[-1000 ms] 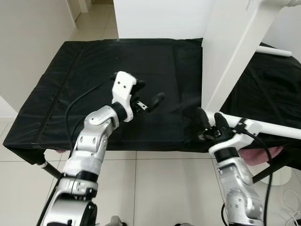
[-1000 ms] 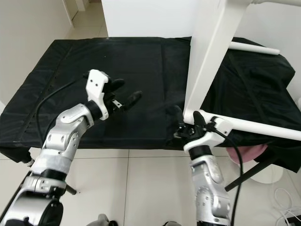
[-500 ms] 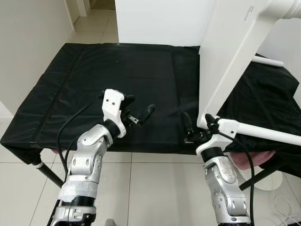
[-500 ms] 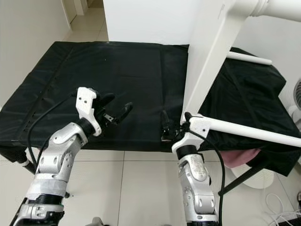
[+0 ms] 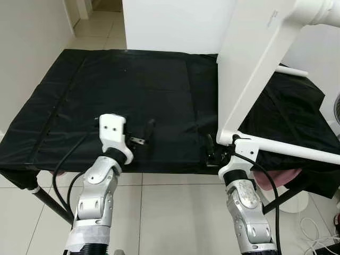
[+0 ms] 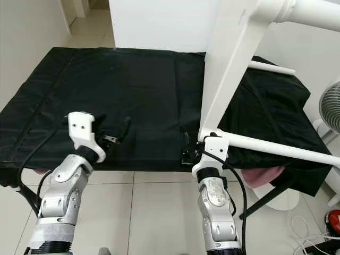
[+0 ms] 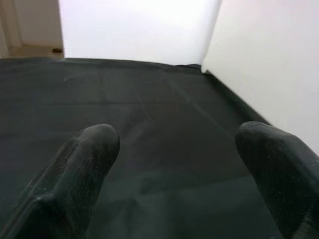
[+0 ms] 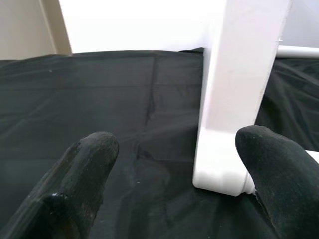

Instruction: Building children table

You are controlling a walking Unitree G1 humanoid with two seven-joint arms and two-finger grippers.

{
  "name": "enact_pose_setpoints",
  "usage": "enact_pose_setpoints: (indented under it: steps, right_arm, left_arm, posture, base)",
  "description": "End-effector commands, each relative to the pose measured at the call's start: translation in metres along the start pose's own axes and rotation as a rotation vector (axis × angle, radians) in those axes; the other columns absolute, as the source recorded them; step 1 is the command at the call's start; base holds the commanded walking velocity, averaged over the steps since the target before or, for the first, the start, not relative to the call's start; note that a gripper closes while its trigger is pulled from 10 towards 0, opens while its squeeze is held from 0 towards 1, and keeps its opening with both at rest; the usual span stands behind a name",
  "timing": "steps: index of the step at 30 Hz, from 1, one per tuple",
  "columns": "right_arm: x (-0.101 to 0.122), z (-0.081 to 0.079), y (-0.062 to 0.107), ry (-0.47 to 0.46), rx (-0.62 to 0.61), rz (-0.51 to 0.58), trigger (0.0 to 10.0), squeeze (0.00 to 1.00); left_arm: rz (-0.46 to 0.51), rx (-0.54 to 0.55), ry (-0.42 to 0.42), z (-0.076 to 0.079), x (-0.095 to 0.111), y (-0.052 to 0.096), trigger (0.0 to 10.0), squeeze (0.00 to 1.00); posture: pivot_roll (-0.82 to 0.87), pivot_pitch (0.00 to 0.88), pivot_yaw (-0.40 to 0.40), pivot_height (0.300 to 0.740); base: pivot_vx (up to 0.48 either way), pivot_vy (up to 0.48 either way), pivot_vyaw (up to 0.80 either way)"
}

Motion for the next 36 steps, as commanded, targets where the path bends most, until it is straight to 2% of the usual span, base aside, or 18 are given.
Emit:
enact_pose_setpoints:
  steps: [1,3,9,18,21,28,30,32,36]
  right_arm:
    - [-0.005,-0.001,0.000,0.016,0.001,-0.008,10.0,0.00]
    - [-0.016,0.002,-0.001,0.057,-0.005,-0.020,10.0,0.00]
    - [-0.034,0.010,0.000,0.114,-0.023,-0.043,10.0,0.00]
    - [-0.040,0.012,-0.001,0.119,0.000,-0.022,10.0,0.00]
    - [-0.044,0.015,-0.003,0.118,-0.010,-0.028,10.0,0.00]
    - [-0.042,0.010,-0.004,0.118,0.009,-0.028,10.0,0.00]
    - [-0.044,0.003,-0.006,0.125,0.042,-0.046,10.0,0.00]
    - [-0.044,0.002,-0.008,0.144,0.053,-0.044,10.0,0.00]
    - [-0.044,0.005,-0.010,0.174,0.037,-0.033,10.0,0.00]
  left_arm:
    - [0.005,0.019,0.011,0.000,-0.005,0.004,10.0,0.00]
    - [-0.009,0.053,0.027,-0.006,-0.018,0.011,10.0,0.00]
    - [-0.048,0.101,0.027,-0.013,-0.033,0.022,10.0,0.00]
    - [-0.070,0.146,-0.009,-0.017,-0.046,0.037,10.0,0.00]
    - [-0.107,0.139,-0.007,-0.013,-0.057,0.047,10.0,0.00]
    - [-0.124,0.128,-0.022,-0.010,-0.060,0.050,10.0,0.00]
    - [-0.170,0.123,-0.076,-0.012,-0.066,0.048,10.0,0.00]
    - [-0.174,0.161,-0.057,-0.017,-0.064,0.044,10.0,0.00]
    - [-0.160,0.182,-0.032,-0.015,-0.062,0.040,10.0,0.00]
  posture:
    - [-0.05,0.000,-0.021,0.740]
    - [-0.05,0.000,-0.022,0.740]
    - [-0.04,0.000,-0.026,0.740]
    - [-0.03,0.000,-0.040,0.740]
    - [-0.03,0.000,-0.053,0.740]
    - [-0.02,0.000,-0.078,0.740]
    - [-0.02,0.000,-0.078,0.740]
    - [-0.02,0.000,-0.072,0.740]
    - [-0.03,0.000,-0.061,0.740]
  base:
    - [0.000,0.000,0.00]
    - [0.000,0.000,0.00]
    - [0.000,0.000,0.00]
    - [0.000,0.000,0.00]
    - [0.000,0.000,0.00]
    - [0.000,0.000,0.00]
    - [0.000,0.000,0.00]
    - [0.000,0.000,0.00]
    - [0.000,0.000,0.00]
Point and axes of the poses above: a point about 5 cm out from each wrist's last joint towards the gripper, its own y axis pointing back from the gripper into the wrist, its own x axis along the axis of the wrist's last joint, z = x × y, the point moved 5 cm from there along -y, pointing out of the wrist towards the gripper, and after that the axes turned 8 degrees about -y, right-handed, at the moved point
